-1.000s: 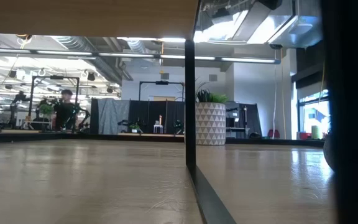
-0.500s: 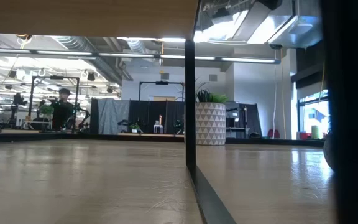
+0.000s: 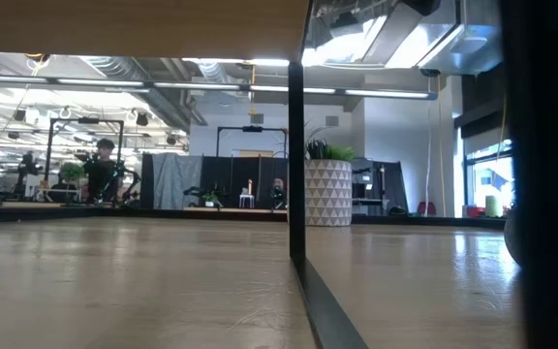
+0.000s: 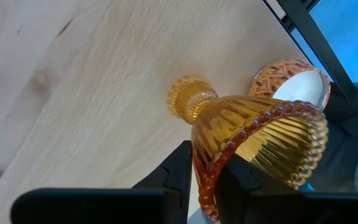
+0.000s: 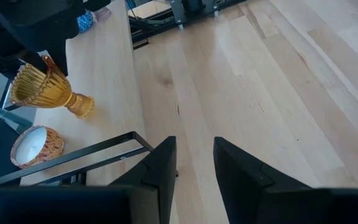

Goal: Pick & Place candle stick holders
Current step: Put the yellow glass on the shelf

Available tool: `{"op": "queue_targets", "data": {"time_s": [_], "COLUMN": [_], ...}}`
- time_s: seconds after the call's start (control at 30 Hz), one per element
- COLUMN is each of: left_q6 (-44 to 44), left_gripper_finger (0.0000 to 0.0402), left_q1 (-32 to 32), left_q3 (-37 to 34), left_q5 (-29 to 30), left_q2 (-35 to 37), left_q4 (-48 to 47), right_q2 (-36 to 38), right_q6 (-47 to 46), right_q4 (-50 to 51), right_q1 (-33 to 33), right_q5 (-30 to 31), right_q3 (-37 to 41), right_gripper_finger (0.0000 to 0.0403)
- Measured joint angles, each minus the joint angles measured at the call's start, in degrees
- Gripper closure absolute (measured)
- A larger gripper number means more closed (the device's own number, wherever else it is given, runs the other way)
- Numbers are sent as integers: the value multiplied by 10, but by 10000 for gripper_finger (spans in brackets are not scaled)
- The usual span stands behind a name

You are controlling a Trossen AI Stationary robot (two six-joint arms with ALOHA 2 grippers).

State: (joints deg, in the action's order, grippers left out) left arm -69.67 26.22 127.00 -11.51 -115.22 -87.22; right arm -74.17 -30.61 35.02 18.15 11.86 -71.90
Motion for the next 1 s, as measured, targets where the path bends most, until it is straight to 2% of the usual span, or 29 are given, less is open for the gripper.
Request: {"op": "queue_targets", "data": {"time_s": [0.63, 1.0], "left_q6": [18, 19], "left_gripper_finger": [320, 263], "left_q1": [-1, -1], "left_q3": [0, 0], "left_q5": [0, 11], "left_q2": [0, 0], "left_q4": [-22, -25], "right_q2": [0, 0], "right_q6": [0, 0], "right_q4": [0, 0], "right_q1": [0, 0], "right_q5": [1, 1], "right_q3": [0, 0], "right_gripper_finger": [293, 293]}}
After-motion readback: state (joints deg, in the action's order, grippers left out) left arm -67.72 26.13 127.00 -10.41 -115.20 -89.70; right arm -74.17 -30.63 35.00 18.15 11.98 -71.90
